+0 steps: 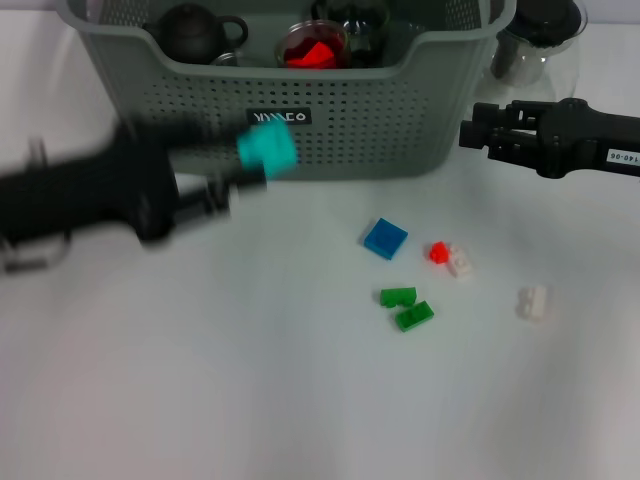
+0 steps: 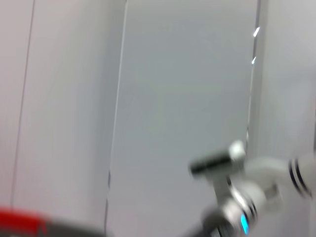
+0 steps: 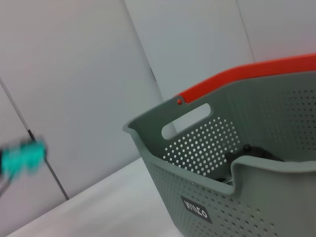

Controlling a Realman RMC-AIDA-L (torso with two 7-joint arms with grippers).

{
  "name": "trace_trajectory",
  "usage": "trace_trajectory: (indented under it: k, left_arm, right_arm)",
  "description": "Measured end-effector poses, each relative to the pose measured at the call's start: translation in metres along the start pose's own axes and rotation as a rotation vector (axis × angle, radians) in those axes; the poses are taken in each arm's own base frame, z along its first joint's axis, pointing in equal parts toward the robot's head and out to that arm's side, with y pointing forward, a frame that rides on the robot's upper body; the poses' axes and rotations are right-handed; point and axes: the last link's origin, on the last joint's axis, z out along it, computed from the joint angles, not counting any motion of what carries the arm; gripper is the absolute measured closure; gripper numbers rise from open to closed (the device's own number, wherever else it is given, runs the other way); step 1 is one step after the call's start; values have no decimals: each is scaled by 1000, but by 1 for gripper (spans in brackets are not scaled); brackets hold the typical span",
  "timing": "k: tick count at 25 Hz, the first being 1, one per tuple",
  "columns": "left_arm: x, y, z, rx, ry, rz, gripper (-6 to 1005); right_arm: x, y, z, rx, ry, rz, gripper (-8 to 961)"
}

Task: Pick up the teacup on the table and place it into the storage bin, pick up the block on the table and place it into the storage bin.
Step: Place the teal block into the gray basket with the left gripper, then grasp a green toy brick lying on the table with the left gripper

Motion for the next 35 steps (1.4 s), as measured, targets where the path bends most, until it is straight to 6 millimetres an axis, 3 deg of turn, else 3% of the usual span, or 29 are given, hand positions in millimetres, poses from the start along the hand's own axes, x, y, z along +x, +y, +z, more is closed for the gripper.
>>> trace_trajectory:
  k: [3,6,10,14,15,21,27,31,35]
  left_arm:
    - [48,-27,12,3,38,1,533]
    - [92,-68,38,105,-54,-66,526]
    - [118,-118,81,274,-275,-107,516]
    - [116,-138,112,358,-443,-102,506]
    - [108,-147,128,425,-542,-85,504]
    - [75,-152,162,521,-729,-66,489]
    - [53,-155,176,612,-844,-47,475]
    - [60,-152,179,619,-822,-38,465]
    - [79,-144,162,612,-725,-79,455]
  right_arm:
    - [0,0,1,-2,0,-2,528]
    - [-1,1,2,-6,0,-5,529]
    - [0,2,4,-7,2,-8,529]
    - [0,1,3,-4,-1,-7,530]
    - [0,1,3,-3,-1,-7,530]
    - [-2,1,5,-7,-2,-12,529]
    - [-2,1,5,-8,-1,-13,528]
    - [-2,1,5,-8,-1,-14,528]
    - [-3,1,5,-7,-1,-15,529]
